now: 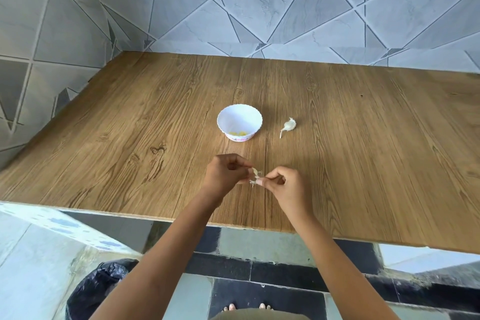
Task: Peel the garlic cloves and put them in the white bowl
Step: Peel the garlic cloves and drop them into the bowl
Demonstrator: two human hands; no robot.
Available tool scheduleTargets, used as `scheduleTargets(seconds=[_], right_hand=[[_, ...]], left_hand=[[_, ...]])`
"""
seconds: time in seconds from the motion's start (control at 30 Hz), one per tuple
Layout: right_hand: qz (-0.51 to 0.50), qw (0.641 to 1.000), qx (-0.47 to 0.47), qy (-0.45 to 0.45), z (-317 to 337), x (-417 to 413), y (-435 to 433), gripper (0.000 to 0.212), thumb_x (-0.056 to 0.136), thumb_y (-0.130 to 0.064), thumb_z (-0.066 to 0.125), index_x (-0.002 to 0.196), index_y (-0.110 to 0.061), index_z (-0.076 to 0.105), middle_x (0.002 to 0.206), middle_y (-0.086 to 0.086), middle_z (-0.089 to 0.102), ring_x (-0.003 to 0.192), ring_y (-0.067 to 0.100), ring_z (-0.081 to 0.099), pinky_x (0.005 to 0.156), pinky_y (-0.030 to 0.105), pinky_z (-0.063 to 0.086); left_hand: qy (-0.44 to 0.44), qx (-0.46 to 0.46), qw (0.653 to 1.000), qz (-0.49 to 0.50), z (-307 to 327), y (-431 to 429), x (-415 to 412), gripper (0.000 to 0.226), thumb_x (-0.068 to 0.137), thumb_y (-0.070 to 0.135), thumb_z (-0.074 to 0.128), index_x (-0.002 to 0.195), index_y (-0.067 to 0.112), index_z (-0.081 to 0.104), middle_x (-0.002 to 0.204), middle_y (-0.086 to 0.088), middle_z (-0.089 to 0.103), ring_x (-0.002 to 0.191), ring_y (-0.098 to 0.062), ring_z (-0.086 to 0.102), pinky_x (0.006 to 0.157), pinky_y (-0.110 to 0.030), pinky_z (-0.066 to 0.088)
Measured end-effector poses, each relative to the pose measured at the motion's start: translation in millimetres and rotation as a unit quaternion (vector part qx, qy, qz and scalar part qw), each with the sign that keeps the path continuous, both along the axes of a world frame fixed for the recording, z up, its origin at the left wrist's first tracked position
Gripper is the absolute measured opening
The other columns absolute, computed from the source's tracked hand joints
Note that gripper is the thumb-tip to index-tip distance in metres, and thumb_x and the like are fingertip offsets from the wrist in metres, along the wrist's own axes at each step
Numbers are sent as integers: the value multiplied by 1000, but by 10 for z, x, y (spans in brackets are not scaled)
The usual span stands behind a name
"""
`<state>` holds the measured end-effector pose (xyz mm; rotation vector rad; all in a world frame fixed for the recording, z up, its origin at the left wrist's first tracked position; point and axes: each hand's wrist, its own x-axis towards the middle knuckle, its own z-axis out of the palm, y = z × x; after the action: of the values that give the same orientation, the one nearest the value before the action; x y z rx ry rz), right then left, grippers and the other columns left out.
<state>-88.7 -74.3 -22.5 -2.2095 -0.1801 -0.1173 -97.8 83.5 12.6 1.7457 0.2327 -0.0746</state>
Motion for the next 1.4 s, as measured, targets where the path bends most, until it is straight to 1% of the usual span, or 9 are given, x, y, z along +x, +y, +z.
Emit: scheduleTargets(seconds=[0.1,0.2,0.33,0.67,0.87,1.03,1.17,1.3,1.4], right_hand=[[29,996,76,29,50,1,11,8,78,-19,76,78,-13,70,72,-5,65,61,13,60,57,29,52],[60,958,231,163,143,-28,23,15,87,-11,65,102,-9,68,84,1,69,69,10,65,62,23,55],[42,911,342,228,208,-22,15,10,83,-7,67,93,-7,69,77,5,71,63,8,64,61,18,53],[85,921,320,206,215,-17,-40,8,86,-4,64,93,-5,67,76,5,69,65,6,62,66,20,53],[103,888,358,271,208,10,-52,8,85,-7,64,93,-9,66,77,1,70,71,10,63,76,27,51],[119,917,320,208,210,19,-54,6,87,-7,62,92,-9,65,75,-1,65,69,7,60,70,19,50],[133,914,319,212,220,37,-66,7,89,-7,59,92,-11,64,77,-4,64,71,6,58,72,19,50],[113,894,354,249,212,64,-54,8,87,-8,61,91,-11,66,82,5,65,76,15,57,80,30,49],[55,889,373,261,208,65,-7,11,85,-4,63,87,-13,69,81,9,66,79,20,58,83,33,49]], left_hand=[[7,-29,1000,3,-3,17,-7,10,82,-7,66,92,-5,67,82,-18,70,68,-16,64,67,-25,55],[17,-65,998,-5,-6,27,-4,9,82,-7,66,91,-3,67,80,-15,69,73,-19,64,72,-27,56],[44,-121,991,-39,31,42,3,9,83,-4,66,88,3,67,78,-7,70,71,-11,68,70,-20,57],[99,-85,984,-123,143,100,43,6,88,10,64,89,5,67,70,0,68,64,-5,64,59,-15,51],[171,-181,962,-116,170,90,44,12,89,4,59,79,9,63,66,0,67,58,-5,61,51,-14,48],[227,-276,930,-82,141,49,31,12,90,5,56,82,9,63,66,0,68,57,-6,63,49,-14,48],[242,-318,914,-68,150,40,17,14,90,4,53,81,8,63,64,0,68,55,-7,64,47,-14,48],[204,-261,941,-67,137,15,38,15,91,3,54,81,7,64,67,-1,68,57,-7,63,48,-14,47],[106,-129,984,-66,101,-24,43,16,93,5,55,80,10,63,68,0,65,57,-6,58,51,-16,44]])
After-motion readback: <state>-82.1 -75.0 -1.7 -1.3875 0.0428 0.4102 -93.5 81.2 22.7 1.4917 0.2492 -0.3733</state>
